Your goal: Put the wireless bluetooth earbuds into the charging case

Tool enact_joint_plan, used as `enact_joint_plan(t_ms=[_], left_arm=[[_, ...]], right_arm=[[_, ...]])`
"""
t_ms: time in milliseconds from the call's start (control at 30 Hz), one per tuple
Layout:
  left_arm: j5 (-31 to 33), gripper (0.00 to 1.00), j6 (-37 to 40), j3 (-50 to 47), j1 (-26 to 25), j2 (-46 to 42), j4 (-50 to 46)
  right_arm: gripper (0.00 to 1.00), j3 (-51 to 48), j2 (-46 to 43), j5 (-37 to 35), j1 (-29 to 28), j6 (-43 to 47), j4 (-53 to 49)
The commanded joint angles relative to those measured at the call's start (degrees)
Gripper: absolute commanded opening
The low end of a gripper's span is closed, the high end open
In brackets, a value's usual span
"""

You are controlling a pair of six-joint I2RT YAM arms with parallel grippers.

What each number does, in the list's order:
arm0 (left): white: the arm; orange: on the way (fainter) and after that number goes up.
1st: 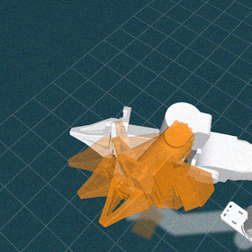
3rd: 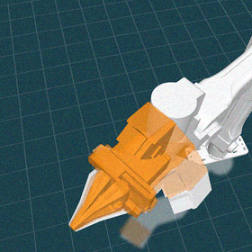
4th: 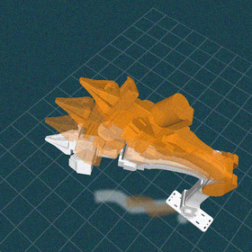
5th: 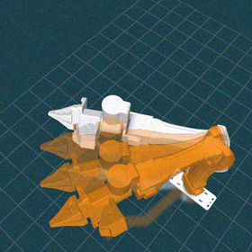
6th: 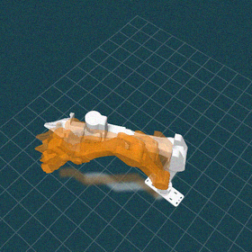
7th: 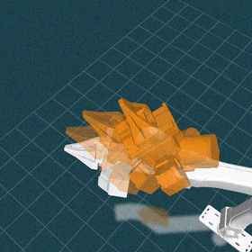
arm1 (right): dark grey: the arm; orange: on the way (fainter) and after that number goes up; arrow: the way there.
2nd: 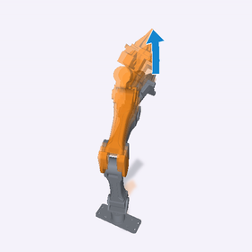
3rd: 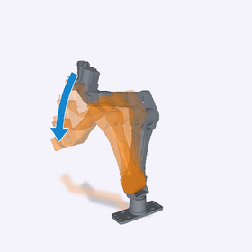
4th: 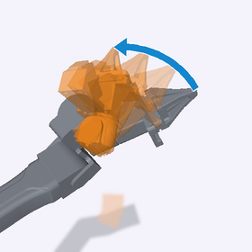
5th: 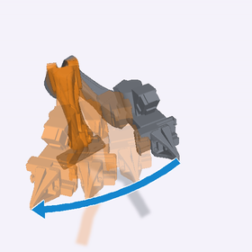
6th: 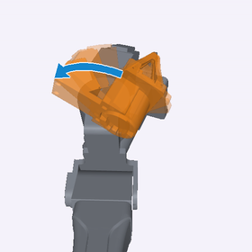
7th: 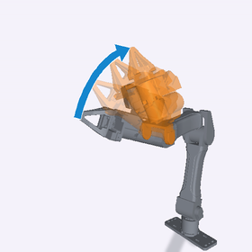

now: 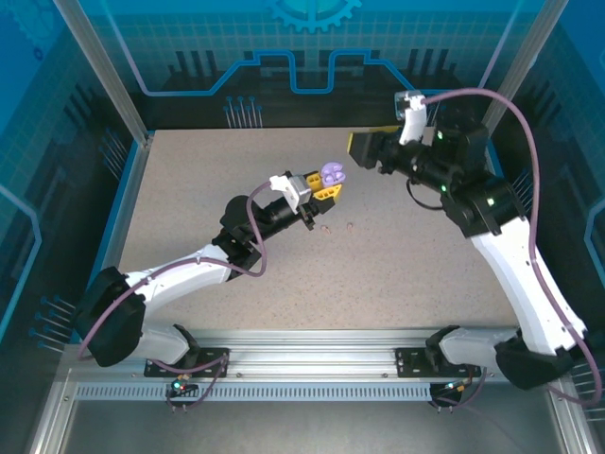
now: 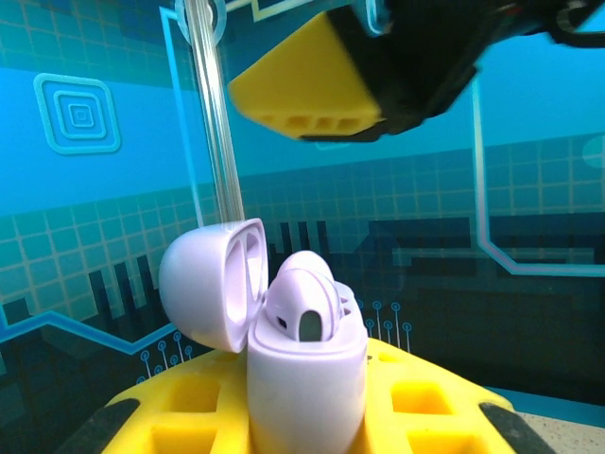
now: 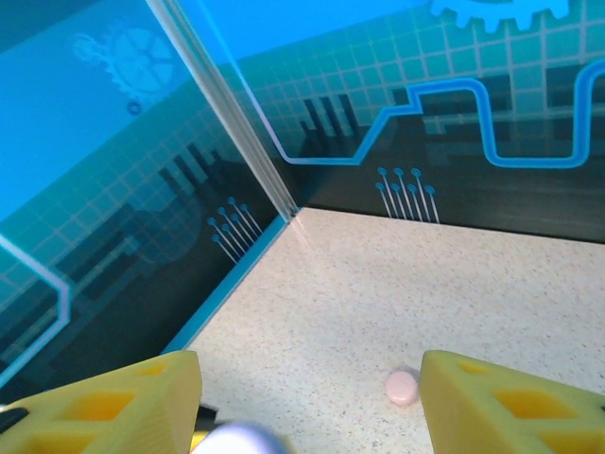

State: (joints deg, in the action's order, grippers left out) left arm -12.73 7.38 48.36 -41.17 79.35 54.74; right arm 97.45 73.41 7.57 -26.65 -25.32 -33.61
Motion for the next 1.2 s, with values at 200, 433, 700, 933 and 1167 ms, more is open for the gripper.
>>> enact_joint_plan(t_ms=[200, 433, 700, 933, 1167], left_arm=[[-1.86, 0.0, -1.79, -1.07, -0.34, 0.89, 1.84], [-0.69, 0.0, -1.64, -0.55, -0.39, 1.68, 1.52], [-0.33, 0.0, -1.87, 0.15, -0.32, 3.22, 1.14], [0.23, 0.0, -4.44, 0.61, -0.32, 4.76, -1.17], [3.15, 0.0, -16.02, 1.72, -0.35, 9.4, -8.9]], right_arm=[[0.58, 11.65, 15.17, 2.91, 1.78, -0.4, -13.49], [0.49, 8.64, 15.31, 5.83, 0.41, 0.18, -15.53], [0.47, -3.92, 3.95, 3.42, -2.33, -1.76, -12.64], [0.6, -9.83, -0.5, -9.49, 3.61, -8.44, -12.33], [0.6, -18.03, -4.48, -13.25, 10.52, -12.69, -9.92]])
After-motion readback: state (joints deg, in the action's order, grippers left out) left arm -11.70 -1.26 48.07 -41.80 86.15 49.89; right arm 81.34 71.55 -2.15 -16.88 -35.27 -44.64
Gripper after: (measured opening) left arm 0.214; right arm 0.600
